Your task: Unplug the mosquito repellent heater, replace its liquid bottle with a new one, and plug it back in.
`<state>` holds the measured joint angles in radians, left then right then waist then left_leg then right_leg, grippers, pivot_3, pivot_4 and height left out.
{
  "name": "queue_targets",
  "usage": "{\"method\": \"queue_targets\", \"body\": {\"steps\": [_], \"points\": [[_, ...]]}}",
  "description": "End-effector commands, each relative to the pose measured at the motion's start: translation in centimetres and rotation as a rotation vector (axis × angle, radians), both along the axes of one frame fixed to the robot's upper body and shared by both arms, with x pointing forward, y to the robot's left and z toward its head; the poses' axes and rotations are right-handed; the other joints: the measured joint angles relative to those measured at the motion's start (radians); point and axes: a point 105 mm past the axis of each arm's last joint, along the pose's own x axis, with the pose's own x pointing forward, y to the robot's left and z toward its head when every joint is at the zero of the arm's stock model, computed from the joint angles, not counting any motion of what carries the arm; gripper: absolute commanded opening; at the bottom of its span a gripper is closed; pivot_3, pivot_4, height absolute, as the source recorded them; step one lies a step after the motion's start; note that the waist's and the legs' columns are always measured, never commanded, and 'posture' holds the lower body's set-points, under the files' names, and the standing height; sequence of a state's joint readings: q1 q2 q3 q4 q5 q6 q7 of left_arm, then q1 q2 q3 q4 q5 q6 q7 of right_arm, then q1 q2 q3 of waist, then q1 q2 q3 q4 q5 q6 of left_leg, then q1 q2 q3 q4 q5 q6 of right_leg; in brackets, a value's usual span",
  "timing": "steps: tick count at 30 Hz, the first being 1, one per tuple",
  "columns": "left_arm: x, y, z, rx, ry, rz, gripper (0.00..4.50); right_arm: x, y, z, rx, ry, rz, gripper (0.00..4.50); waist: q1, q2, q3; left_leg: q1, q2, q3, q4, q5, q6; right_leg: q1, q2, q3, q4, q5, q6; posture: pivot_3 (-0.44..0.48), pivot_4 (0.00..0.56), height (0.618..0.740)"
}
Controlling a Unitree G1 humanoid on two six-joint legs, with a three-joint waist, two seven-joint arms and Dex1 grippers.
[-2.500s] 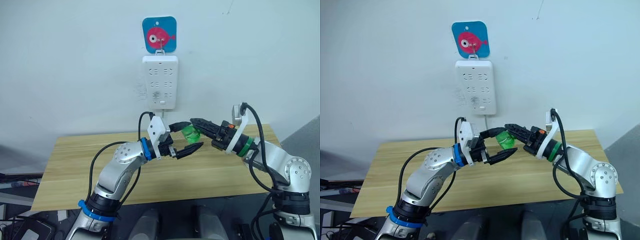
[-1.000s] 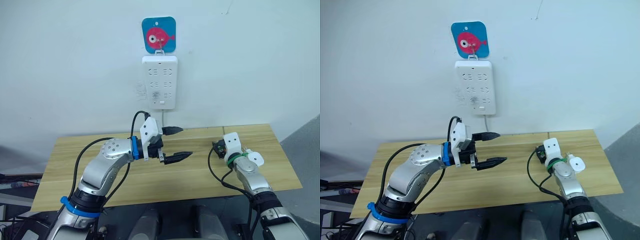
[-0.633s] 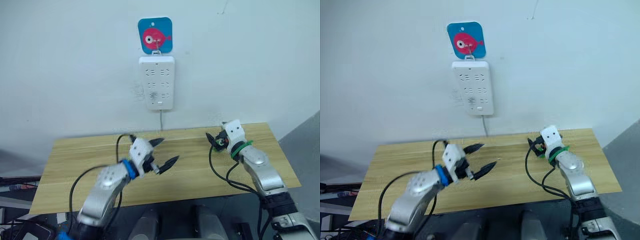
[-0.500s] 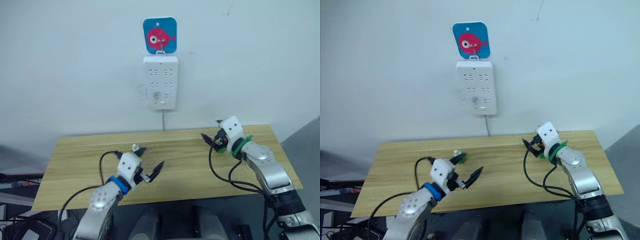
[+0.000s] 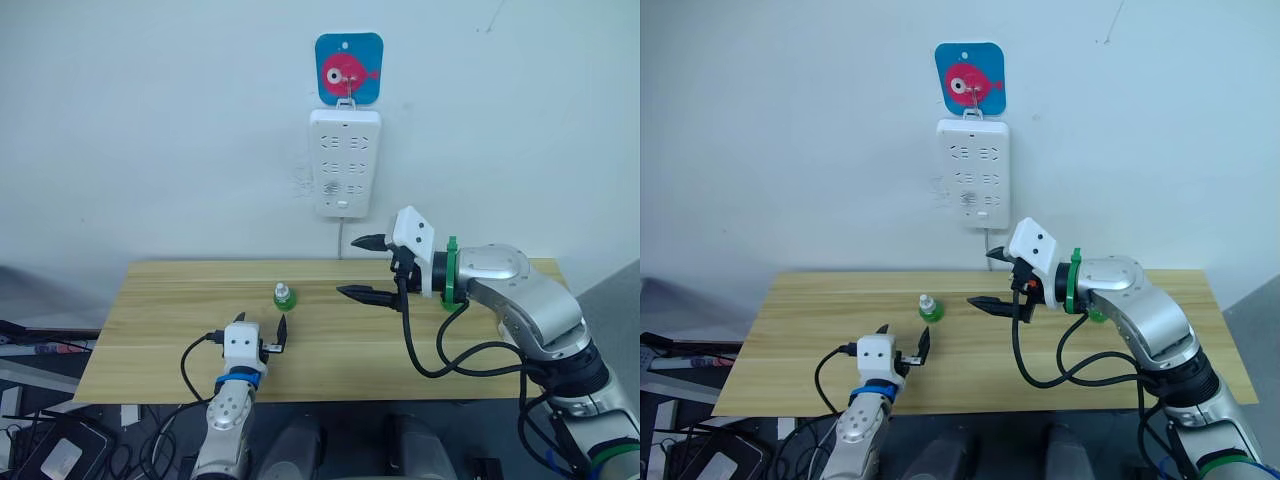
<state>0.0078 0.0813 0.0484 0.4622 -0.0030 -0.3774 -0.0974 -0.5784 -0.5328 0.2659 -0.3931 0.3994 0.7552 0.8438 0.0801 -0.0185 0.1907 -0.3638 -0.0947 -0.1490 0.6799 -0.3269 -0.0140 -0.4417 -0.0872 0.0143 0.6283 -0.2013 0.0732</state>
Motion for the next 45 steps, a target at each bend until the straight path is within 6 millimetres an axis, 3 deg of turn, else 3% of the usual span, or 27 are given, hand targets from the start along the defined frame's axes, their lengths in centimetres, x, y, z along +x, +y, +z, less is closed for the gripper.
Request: {"method": "queue_targets", "body": {"steps": [1,9,16,19,25,28,32,34,37,40,45], "points": [[1.2,-0.6,-0.1,-0.025,-0.028,-0.017,4.5,-1.8,1.9,2.5,0.023,-0.037,0.128,4.44,-0.001,0.0,0.002,0.0,0.0,0.0,0.0,0.0,0.0,0.0,0.0,0.0,0.0,0.0,0.0,0.157,0.253,0.74],[3.5,-1.7,0.0,-0.032,-0.043,-0.054,4.5,-1.3,2.4,3.9,0.027,-0.038,0.139,4.44,-0.003,-0.002,0.007,0.0,-0.001,-0.001,0.0,0.0,0.0,0.0,-0.001,-0.001,0.0,0.0,0.0,0.148,0.256,0.74],[4.1,-2.1,-0.3,-0.013,-0.034,-0.08,4.5,-0.9,2.8,4.6,0.049,-0.034,0.122,4.44,-0.005,-0.003,0.01,0.0,0.0,-0.002,0.0,0.0,0.0,0.0,-0.001,-0.001,0.0,0.0,0.0,0.129,0.249,0.74],[4.4,-1.7,-0.2,-0.014,-0.036,-0.065,3.94,-0.8,2.8,4.6,0.055,-0.026,0.112,4.5,-0.006,-0.004,0.011,0.0,0.0,-0.002,0.0,0.0,0.0,0.0,-0.001,-0.001,0.0,0.0,0.0,0.124,0.245,0.74],[4.7,-2.0,-0.3,-0.02,-0.027,-0.074,2.21,-0.6,2.5,4.7,0.059,-0.025,0.09,4.5,-0.008,-0.004,0.011,-0.001,0.0,-0.003,0.0,0.0,-0.001,0.0,-0.001,-0.002,0.0,0.0,0.0,0.123,0.234,0.74],[4.8,-1.8,-0.1,-0.005,-0.037,-0.069,2.19,-0.2,2.2,4.5,0.065,-0.014,0.069,4.5,-0.008,-0.004,0.011,-0.001,0.0,-0.003,0.0,0.0,-0.001,-0.001,-0.001,-0.002,0.0,0.0,0.0,0.127,0.233,0.74],[5.2,-3.6,2.0,0.072,-0.13,-0.203,2.19,0.4,1.0,3.3,0.058,0.003,0.03,4.5,-0.006,-0.004,0.011,-0.001,0.0,-0.003,0.0,0.0,-0.001,-0.001,-0.001,-0.002,0.0,0.0,0.0,0.152,0.23,0.74],[5.3,-6.0,5.0,0.1,-0.208,-0.416,2.19,0.9,-0.7,1.6,0.033,0.014,-0.011,4.5,-0.001,-0.005,0.012,-0.001,-0.001,-0.003,0.0,0.0,-0.001,0.0,-0.001,-0.002,0.0,0.0,0.0,0.166,0.227,0.74],[3.9,-8.7,8.8,0.115,-0.227,-0.757,2.19,1.3,-2.5,-0.4,0.015,0.019,-0.044,4.5,0.0,-0.005,0.013,-0.003,-0.001,-0.005,0.0,0.0,-0.001,0.0,-0.001,-0.005,0.0,0.0,0.0,0.186,0.224,0.74],[2.1,-9.3,11.4,0.105,-0.144,-1.021,2.19,1.8,-2.8,-1.0,0.037,-0.005,-0.077,4.5,-0.011,-0.003,0.014,-0.002,-0.001,-0.004,0.0,0.0,-0.001,-0.001,-0.001,-0.003,0.0,0.0,0.0,0.192,0.205,0.74],[0.6,-9.3,13.9,0.123,-0.048,-1.274,2.19,1.4,-1.7,-0.3,0.12,-0.02,-0.074,4.5,-0.031,-0.003,0.014,0.0,0.002,-0.003,-0.001,0.001,-0.002,-0.001,0.003,-0.001,0.001,0.0,0.0,0.164,0.176,0.74]]}}
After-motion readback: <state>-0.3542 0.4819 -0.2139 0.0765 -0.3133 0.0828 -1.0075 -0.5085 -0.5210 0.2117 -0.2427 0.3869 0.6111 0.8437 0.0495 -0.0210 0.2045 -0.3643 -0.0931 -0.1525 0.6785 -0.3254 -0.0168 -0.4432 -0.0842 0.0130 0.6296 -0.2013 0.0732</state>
